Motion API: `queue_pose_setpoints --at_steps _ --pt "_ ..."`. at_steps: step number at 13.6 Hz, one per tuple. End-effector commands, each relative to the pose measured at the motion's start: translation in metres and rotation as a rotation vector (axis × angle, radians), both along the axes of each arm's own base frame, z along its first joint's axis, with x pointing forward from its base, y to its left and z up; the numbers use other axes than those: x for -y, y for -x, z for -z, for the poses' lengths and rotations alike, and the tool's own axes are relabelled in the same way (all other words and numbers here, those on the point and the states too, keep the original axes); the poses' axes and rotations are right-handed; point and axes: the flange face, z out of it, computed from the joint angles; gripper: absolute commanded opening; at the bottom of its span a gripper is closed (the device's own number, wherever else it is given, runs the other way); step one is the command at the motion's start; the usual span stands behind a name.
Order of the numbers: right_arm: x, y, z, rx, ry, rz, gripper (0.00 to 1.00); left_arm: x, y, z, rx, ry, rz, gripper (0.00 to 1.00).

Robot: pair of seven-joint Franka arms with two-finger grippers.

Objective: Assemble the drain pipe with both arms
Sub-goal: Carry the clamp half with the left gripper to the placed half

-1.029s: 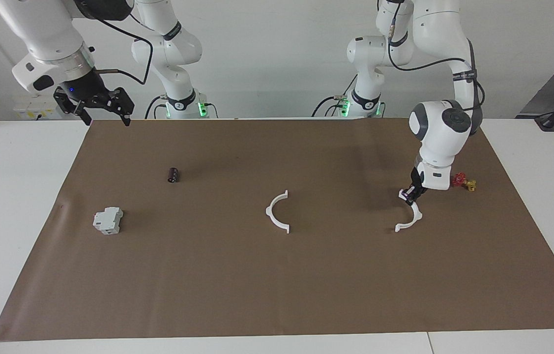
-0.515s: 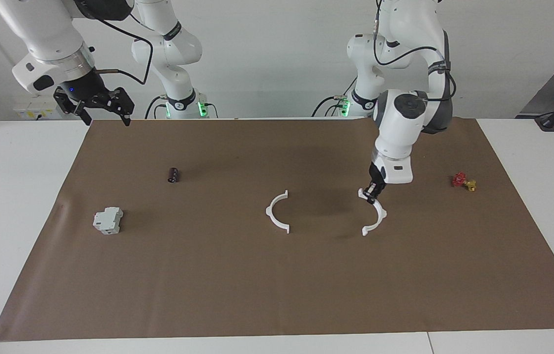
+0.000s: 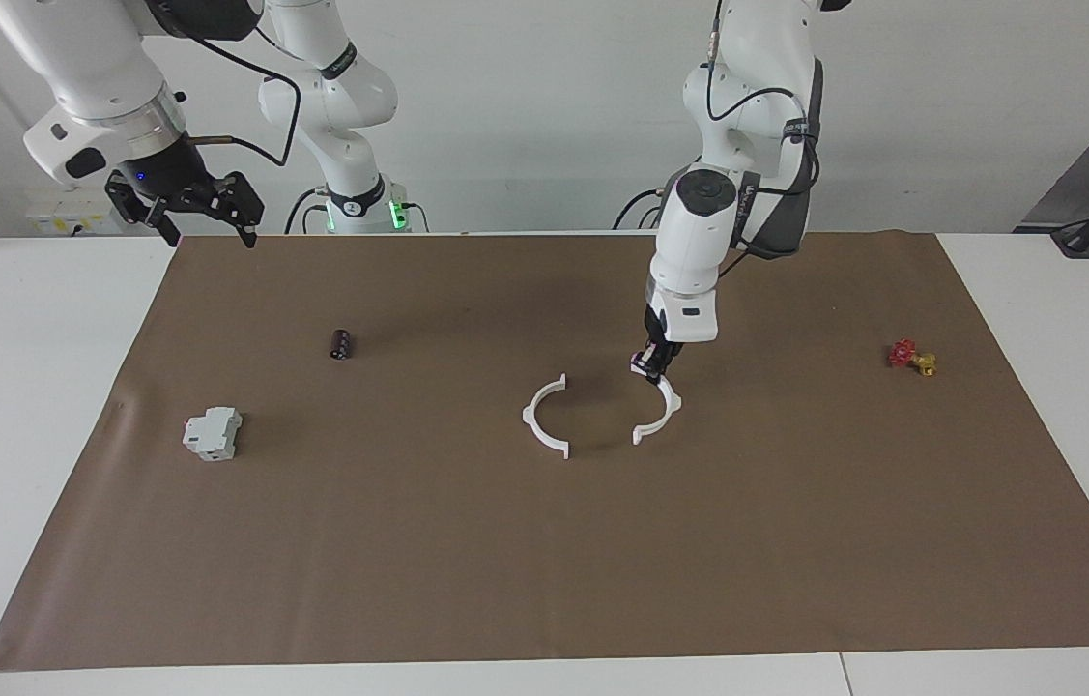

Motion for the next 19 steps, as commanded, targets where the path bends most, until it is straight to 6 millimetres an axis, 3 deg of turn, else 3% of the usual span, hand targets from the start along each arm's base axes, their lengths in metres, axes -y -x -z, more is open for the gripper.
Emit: queue_pose_setpoints --at_steps 1,4,7,16,19 --pt "0.001 -0.002 0.000 0.011 -0.011 0.005 1.00 0.039 -0.004 0.037 0.002 -0.016 -0.024 0.00" --pt "0.001 -0.002 0.000 0.011 -0.011 0.005 1.00 0.043 -0.006 0.041 -0.002 -0.012 -0.074 0.00" --pt "0.001 -0.002 0.000 0.011 -0.011 0.005 1.00 0.046 -0.012 0.059 -0.007 -0.040 -0.100 0.00" --pt "0.000 -0.002 0.000 0.011 -0.011 0.004 1.00 0.060 -0.003 0.055 -0.048 -0.114 -0.074 0.00" --pt "0.001 -0.002 0.000 0.011 -0.011 0.005 1.00 0.076 0.009 0.054 -0.044 -0.109 -0.109 0.00"
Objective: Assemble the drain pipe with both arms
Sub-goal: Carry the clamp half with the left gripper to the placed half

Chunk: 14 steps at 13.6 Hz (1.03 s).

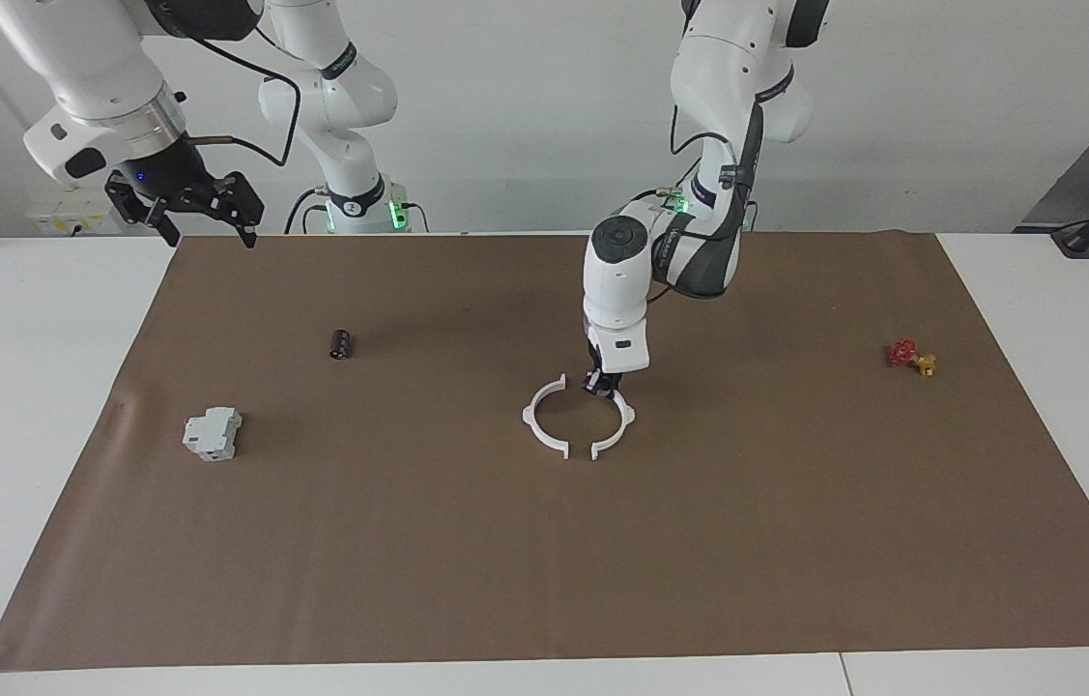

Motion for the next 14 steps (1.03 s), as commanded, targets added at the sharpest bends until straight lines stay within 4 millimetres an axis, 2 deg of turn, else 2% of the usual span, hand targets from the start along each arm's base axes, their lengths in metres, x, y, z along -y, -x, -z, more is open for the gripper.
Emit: queue_pose_setpoints --at_steps 1,6,7,14 --pt "0.002 -0.002 0.000 0.011 -0.011 0.007 1.00 0.017 0.006 -0.002 0.016 -0.018 -0.016 0.00" --pt "0.001 -0.002 0.000 0.011 -0.011 0.005 1.00 0.016 -0.005 -0.004 0.095 0.049 -0.016 0.00" --pt "0.002 -0.002 0.000 0.011 -0.011 0.007 1.00 0.015 -0.006 0.001 0.096 0.050 -0.017 0.00" --pt "0.001 -0.002 0.000 0.011 -0.011 0.004 1.00 0.012 -0.002 0.010 0.095 0.031 0.002 0.00"
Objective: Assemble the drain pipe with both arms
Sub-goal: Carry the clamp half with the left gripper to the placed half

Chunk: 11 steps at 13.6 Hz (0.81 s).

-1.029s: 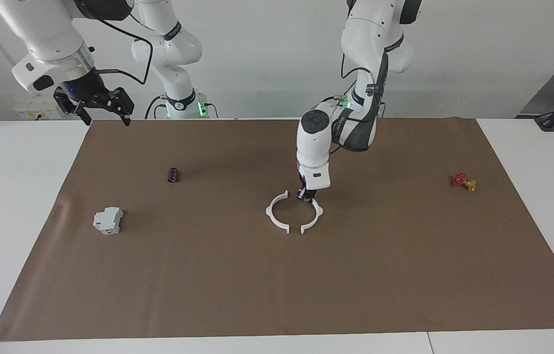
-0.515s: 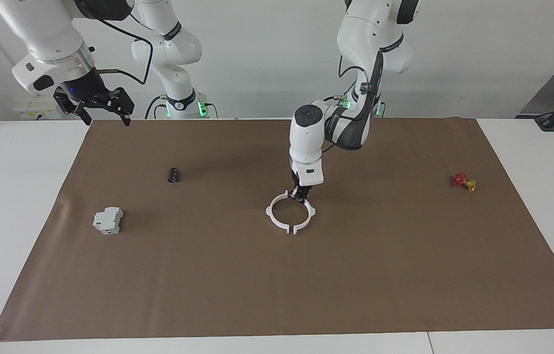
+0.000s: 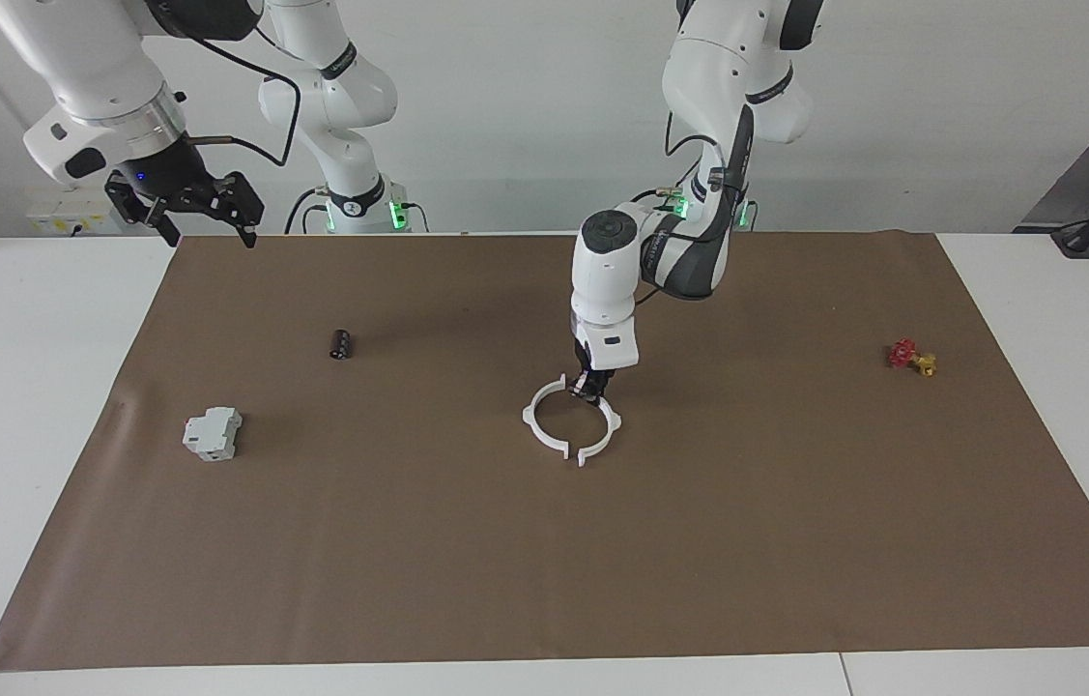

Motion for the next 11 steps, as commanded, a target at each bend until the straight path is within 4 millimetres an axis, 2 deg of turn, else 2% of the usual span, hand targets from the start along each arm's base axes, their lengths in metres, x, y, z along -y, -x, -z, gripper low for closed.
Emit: queue_pose_setpoints --at_steps 1,11 --pt "0.0019 -0.0022 -0.0004 0.011 -0.011 0.007 1.00 -0.0012 0.0018 0.0045 0.015 -0.010 0.007 0.00" --pt "0.0019 -0.0022 -0.0004 0.011 -0.011 0.007 1.00 0.0036 0.0113 0.0058 -0.002 -0.048 0.033 0.00"
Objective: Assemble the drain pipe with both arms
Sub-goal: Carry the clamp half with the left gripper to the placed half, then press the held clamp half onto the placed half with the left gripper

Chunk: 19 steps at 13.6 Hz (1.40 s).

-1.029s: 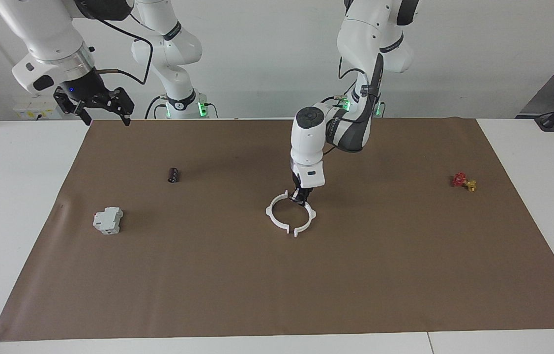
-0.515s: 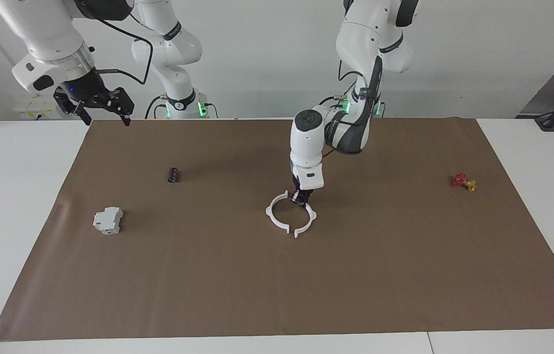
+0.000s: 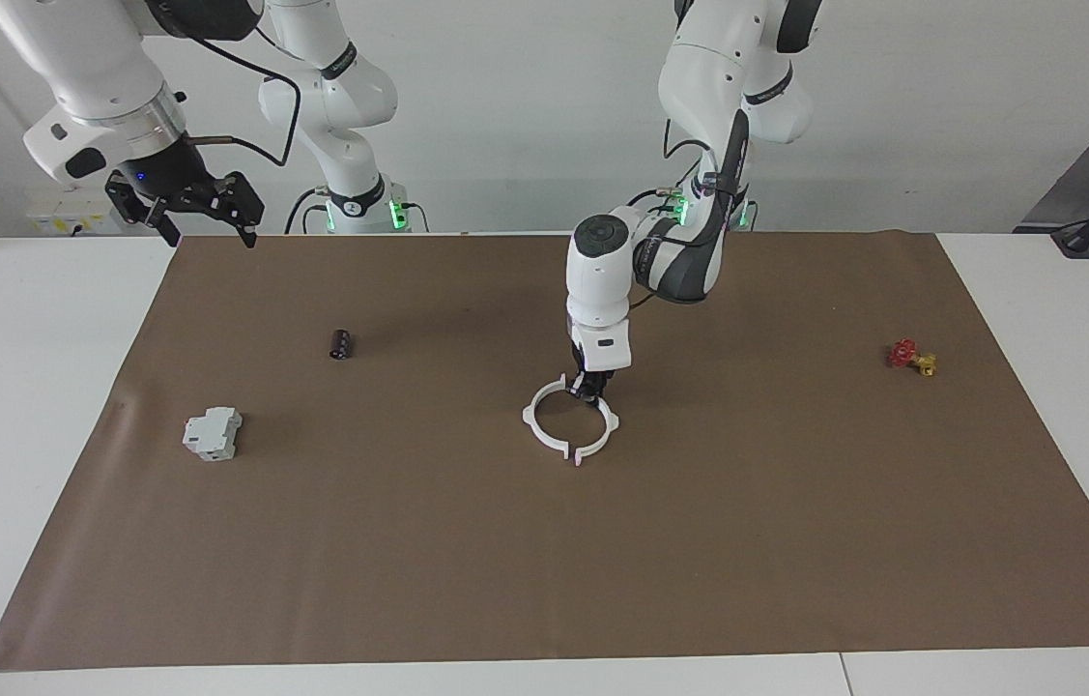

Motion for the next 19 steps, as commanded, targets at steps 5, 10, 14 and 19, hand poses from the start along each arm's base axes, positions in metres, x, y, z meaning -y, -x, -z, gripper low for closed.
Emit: queue_pose_setpoints --at_steps 5,10,14,19 --pt "0.0019 -0.0022 -0.0004 0.011 -0.011 0.007 1.00 -0.0006 0.0048 0.0004 0.002 -0.029 0.009 0.00" --pt "0.0011 -0.0023 -0.0004 0.011 -0.011 0.005 1.00 0.0007 0.0048 -0.0017 0.005 -0.027 0.006 0.00" --pt "0.0011 -0.0023 -0.0004 0.011 -0.011 0.005 1.00 0.0003 0.0050 -0.0015 -0.001 -0.031 0.000 0.00" --pt "0.0011 -0.0023 -0.0004 0.011 -0.011 0.005 1.00 -0.0002 0.0056 -0.0003 -0.001 -0.029 -0.020 0.00"
